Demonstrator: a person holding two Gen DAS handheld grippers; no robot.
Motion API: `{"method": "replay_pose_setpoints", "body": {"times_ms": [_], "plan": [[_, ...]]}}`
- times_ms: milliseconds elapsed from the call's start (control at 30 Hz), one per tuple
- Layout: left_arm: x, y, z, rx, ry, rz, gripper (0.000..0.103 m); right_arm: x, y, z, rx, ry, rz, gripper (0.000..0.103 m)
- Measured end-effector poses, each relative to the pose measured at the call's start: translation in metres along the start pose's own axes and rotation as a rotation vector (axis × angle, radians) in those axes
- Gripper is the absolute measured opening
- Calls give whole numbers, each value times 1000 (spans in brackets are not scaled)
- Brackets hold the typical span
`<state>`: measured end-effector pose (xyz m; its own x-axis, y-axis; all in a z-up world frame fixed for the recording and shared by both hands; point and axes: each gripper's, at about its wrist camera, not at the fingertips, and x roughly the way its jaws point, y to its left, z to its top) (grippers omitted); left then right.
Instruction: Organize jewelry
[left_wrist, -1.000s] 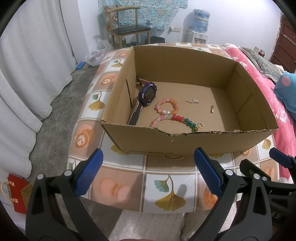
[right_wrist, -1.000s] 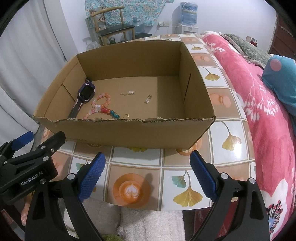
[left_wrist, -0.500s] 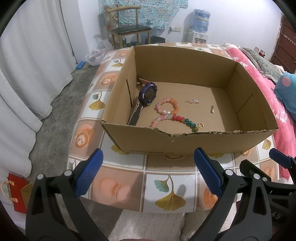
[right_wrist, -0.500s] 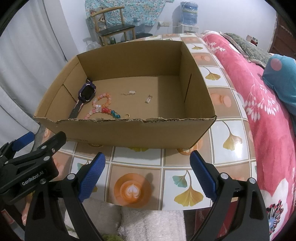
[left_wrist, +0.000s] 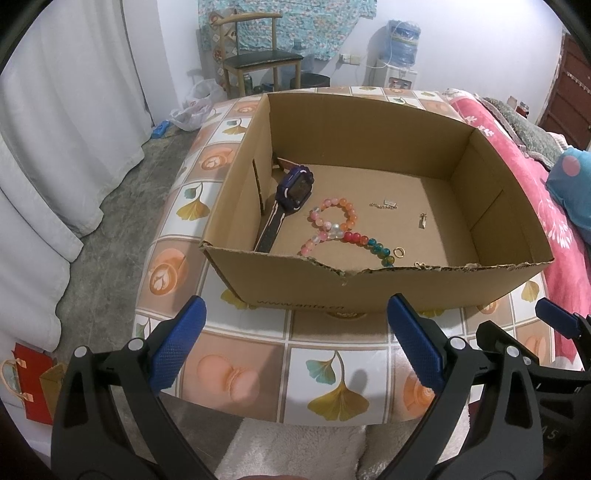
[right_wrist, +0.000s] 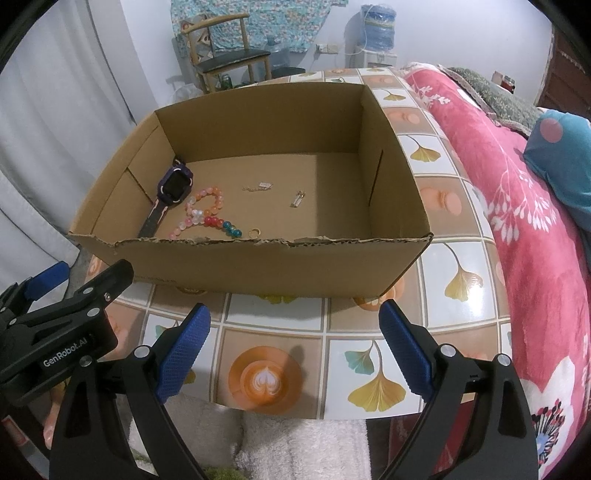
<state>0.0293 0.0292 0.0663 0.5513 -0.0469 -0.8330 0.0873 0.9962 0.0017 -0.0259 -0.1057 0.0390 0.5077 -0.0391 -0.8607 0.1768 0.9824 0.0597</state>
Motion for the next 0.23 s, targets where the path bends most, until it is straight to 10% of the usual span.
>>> {"method": "replay_pose_setpoints", "body": {"times_ms": [233], "plan": [[0,0,-1,-10,7,-4,95,-1,1,1,1,-2,-2,90]]}}
